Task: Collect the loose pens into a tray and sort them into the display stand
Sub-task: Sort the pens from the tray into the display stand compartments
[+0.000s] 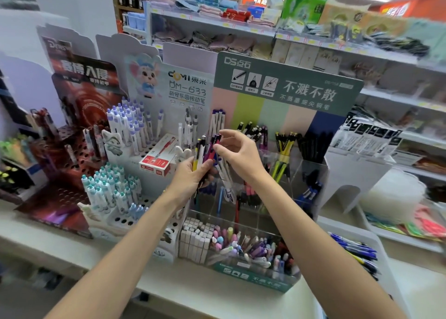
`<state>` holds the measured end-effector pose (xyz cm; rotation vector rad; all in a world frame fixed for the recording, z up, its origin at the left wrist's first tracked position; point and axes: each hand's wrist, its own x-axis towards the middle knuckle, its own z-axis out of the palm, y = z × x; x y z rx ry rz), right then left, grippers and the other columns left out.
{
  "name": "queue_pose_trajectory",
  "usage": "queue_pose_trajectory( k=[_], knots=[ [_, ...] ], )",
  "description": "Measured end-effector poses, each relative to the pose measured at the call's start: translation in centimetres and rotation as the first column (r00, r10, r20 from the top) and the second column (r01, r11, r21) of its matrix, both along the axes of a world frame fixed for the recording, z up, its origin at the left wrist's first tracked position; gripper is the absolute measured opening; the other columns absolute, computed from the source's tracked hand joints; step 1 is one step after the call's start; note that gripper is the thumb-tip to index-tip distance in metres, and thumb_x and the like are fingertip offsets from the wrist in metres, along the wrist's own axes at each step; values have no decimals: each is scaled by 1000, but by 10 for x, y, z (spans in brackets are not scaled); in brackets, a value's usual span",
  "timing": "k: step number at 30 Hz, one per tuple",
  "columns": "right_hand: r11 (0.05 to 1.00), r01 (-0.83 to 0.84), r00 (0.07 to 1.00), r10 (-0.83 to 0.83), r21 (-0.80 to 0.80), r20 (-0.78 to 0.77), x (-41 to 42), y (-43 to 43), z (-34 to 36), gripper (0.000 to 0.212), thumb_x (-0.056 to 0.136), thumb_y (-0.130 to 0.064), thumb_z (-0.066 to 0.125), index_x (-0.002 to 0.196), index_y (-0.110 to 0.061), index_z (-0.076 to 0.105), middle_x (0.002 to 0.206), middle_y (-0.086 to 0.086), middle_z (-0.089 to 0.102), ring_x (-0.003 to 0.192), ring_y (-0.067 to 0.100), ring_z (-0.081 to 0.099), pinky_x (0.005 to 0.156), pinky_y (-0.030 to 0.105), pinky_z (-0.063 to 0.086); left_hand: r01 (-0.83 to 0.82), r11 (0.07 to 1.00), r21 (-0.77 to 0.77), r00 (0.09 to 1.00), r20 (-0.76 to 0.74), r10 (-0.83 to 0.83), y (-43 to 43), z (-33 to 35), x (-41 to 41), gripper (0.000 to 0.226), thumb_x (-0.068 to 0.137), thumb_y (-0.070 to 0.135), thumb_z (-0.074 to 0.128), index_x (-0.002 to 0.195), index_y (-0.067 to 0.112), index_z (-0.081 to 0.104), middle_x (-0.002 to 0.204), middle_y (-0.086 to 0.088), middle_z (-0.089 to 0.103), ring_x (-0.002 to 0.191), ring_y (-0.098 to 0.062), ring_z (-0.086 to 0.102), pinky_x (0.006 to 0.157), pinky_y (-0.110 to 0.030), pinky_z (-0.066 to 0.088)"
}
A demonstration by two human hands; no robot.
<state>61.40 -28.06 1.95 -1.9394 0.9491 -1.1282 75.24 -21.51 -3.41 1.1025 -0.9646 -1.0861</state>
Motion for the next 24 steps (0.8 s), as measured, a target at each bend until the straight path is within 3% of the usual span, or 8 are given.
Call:
queue_pose_trajectory(
  k=[2, 6, 10, 13, 17, 19, 21, 24],
  knots=[
    [999, 21, 1000, -21, -26, -7, -6, 1, 3, 35, 86, -16, 75, 119, -13, 64, 99, -1, 70, 93, 8, 67, 79, 16, 53, 18, 1000, -3, 1000, -18, -18, -3, 4, -11, 16, 95, 22, 60, 103, 8, 62, 78, 0, 74, 67, -11, 70, 62, -24, 57],
    [994, 100, 995, -99, -49, 16, -24, -4, 7, 31, 84, -17, 77, 112, -13, 64, 99, 1, 69, 93, 11, 66, 85, 28, 55, 58, 998, -8, 998, -13, -58, -8, 10, -24, 16, 97, 20, 59, 107, 8, 62, 95, -7, 77, 79, -20, 75, 72, -34, 62],
    [951, 305, 942, -293, -51, 162, -46, -12, 14, 35, 83, -21, 77, 112, -20, 58, 97, -1, 67, 91, 9, 64, 83, 27, 53, 9, 1000, -1, 999, -45, -9, -14, 11, -21, 36, 96, 26, 57, 124, 4, 50, 111, -10, 74, 92, -27, 74, 77, -37, 62],
    [934, 335, 939, -320, -126, 129, -61, -15, 17, 28, 84, -16, 76, 107, -15, 59, 87, -5, 66, 82, 5, 63, 78, 22, 51, -2, 1000, 8, 999, -50, 3, -16, 8, -15, 48, 99, 27, 54, 138, 7, 36, 110, -8, 75, 94, -28, 73, 73, -31, 62],
    [878, 359, 931, -359, -315, 61, -78, -10, 7, 24, 87, -14, 73, 107, -12, 59, 85, -10, 61, 78, 5, 61, 74, 13, 47, -11, 1000, 0, 1000, -10, 11, -19, 5, -23, 31, 97, 21, 57, 120, 1, 55, 99, -10, 76, 79, -15, 72, 67, -24, 60],
    [826, 390, 914, -402, -408, 60, -88, -9, -2, 26, 88, -12, 72, 110, -9, 60, 93, -4, 61, 78, 9, 62, 74, 16, 50, -2, 1000, 25, 1000, -21, 2, -21, 2, -29, 22, 93, 21, 61, 108, 5, 62, 90, -10, 74, 77, -16, 71, 68, -24, 60],
    [803, 393, 907, -418, -448, 46, -96, -7, -11, 27, 88, -9, 72, 111, -6, 60, 101, 2, 59, 74, 9, 62, 70, 19, 53, 8, 999, 51, 1000, -26, -6, -24, -1, -34, 31, 85, 29, 66, 106, 7, 65, 80, -7, 73, 79, -21, 69, 75, -30, 60],
    [798, 317, 904, -418, -513, -92, -101, -4, -28, 26, 87, -9, 73, 109, -5, 60, 99, 5, 61, 76, 11, 61, 73, 23, 54, 28, 998, 51, 999, -22, -27, -25, -6, -43, 24, 89, 24, 65, 107, 8, 66, 84, -7, 73, 83, -21, 71, 81, -34, 60]
  ],
)
